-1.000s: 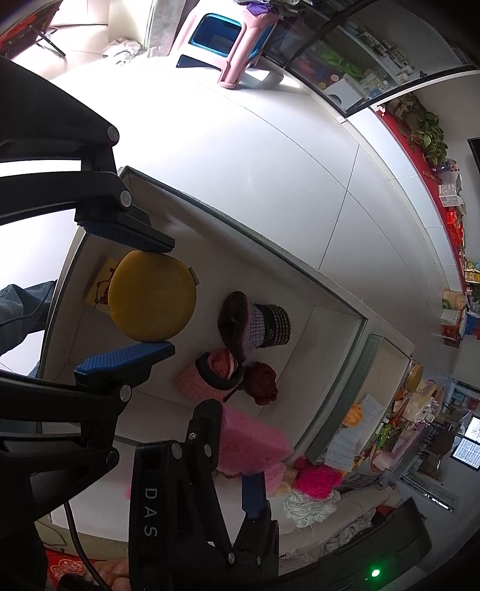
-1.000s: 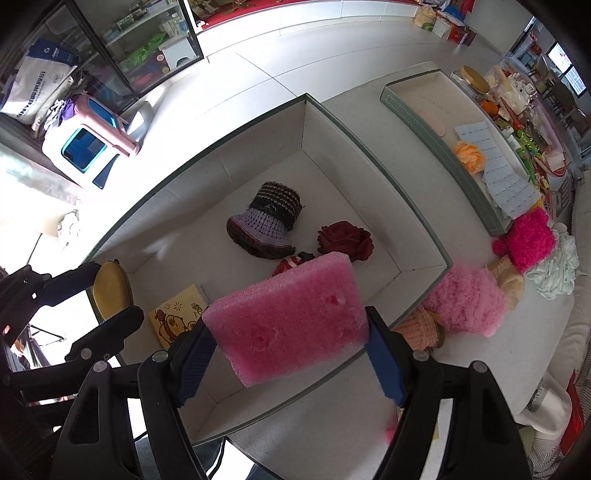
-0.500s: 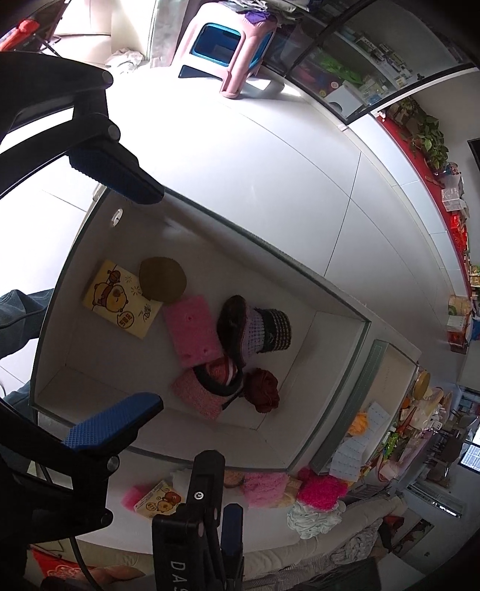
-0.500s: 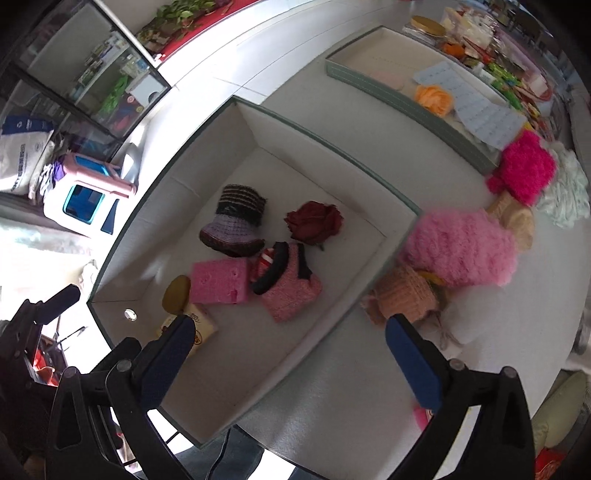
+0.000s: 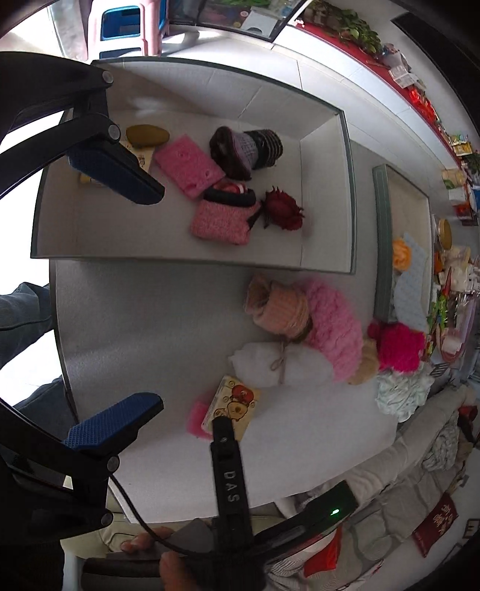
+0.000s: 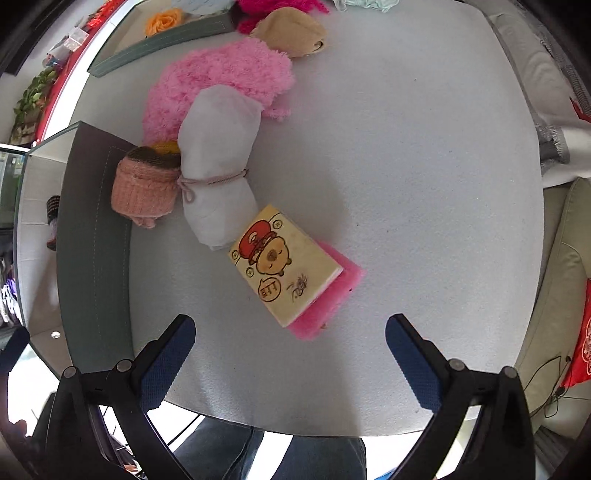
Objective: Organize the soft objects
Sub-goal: 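Move both tools back toward the remaining items on the table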
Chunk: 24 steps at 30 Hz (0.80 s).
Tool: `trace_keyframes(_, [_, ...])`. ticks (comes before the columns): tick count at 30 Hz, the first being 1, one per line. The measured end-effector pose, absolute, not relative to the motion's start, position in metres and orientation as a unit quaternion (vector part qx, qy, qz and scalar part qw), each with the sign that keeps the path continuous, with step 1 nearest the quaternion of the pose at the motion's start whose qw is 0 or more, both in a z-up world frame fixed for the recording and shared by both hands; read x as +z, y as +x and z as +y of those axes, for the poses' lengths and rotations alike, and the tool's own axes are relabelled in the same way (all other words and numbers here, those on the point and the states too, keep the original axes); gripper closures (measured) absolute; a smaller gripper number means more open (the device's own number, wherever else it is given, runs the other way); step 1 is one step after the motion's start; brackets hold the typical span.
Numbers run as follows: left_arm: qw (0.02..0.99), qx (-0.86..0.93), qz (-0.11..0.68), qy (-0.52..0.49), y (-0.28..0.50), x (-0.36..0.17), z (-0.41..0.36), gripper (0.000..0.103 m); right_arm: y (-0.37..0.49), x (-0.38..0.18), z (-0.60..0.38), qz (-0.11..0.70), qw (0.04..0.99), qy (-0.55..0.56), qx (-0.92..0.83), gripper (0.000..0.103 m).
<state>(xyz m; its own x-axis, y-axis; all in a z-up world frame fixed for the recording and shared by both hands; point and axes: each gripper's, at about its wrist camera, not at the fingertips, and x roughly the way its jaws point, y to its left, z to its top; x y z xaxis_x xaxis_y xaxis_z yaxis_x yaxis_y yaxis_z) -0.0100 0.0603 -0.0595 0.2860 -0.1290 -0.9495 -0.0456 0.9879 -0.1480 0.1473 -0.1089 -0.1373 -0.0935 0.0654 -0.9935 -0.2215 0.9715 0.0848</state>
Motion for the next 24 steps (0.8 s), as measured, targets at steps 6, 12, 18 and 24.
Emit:
trace_keyframes(6, [0.776,-0.031,0.627,-0.067,-0.016,-0.07,0.038,0.0,0.187,-0.161,-0.072,0.719,0.672,-0.081,0.155,0.0])
trace_keyframes(12, [0.75,-0.009,0.657,-0.077,-0.021,-0.084,0.031,0.0,0.21,-0.202,-0.033,0.724,0.655,-0.105,0.19,0.006])
trace_keyframes(18, [0.741,0.012,0.663,-0.104,-0.007,-0.09,0.027,0.0,0.221,-0.18,-0.058,0.717,0.66,-0.047,0.219,0.059])
trace_keyframes(24, [0.731,0.019,0.662,-0.165,0.029,-0.1,0.011,0.0,0.223,-0.129,-0.157,0.687,0.697,0.04,0.202,0.058])
